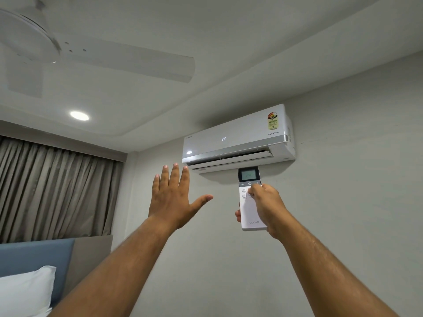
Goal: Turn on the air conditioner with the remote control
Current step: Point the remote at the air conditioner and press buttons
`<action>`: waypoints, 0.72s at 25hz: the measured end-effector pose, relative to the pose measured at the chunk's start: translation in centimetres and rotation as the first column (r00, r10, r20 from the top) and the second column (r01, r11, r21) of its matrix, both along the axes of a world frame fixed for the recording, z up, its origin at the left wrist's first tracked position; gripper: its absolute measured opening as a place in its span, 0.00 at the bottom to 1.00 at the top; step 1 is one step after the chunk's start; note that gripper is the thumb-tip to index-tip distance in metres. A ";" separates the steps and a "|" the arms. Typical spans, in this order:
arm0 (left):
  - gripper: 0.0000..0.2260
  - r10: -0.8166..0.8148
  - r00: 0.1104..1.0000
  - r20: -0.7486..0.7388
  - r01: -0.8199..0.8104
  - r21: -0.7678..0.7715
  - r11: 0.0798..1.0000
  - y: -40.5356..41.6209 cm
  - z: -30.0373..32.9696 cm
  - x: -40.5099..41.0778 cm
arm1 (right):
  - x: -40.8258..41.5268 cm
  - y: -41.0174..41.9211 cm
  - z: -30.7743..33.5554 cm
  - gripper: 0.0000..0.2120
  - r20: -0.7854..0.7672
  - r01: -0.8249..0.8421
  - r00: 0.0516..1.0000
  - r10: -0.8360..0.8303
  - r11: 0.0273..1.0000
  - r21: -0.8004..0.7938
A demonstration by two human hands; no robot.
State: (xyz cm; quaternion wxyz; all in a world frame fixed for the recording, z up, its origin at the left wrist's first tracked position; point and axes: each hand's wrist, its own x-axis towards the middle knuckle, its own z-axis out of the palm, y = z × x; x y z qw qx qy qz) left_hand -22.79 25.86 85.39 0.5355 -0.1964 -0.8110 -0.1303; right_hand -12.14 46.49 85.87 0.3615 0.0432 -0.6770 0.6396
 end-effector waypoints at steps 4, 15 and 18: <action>0.50 0.023 1.000 -0.005 -0.023 0.003 1.000 -0.6 0.1 0.1 | 0.5 -0.1 0.5 0.05 -0.018 -0.016 1.000 0.016 1.000 -0.008; 0.50 0.063 0.996 -0.062 -0.064 -0.027 0.998 -0.4 0.4 1.0 | 1.2 0.0 0.9 0.05 -0.033 -0.013 0.999 0.014 1.000 0.007; 0.50 0.062 0.995 -0.072 -0.064 -0.024 0.998 -0.2 0.4 1.2 | 1.1 0.3 0.8 0.06 -0.031 -0.007 1.000 0.007 1.000 0.009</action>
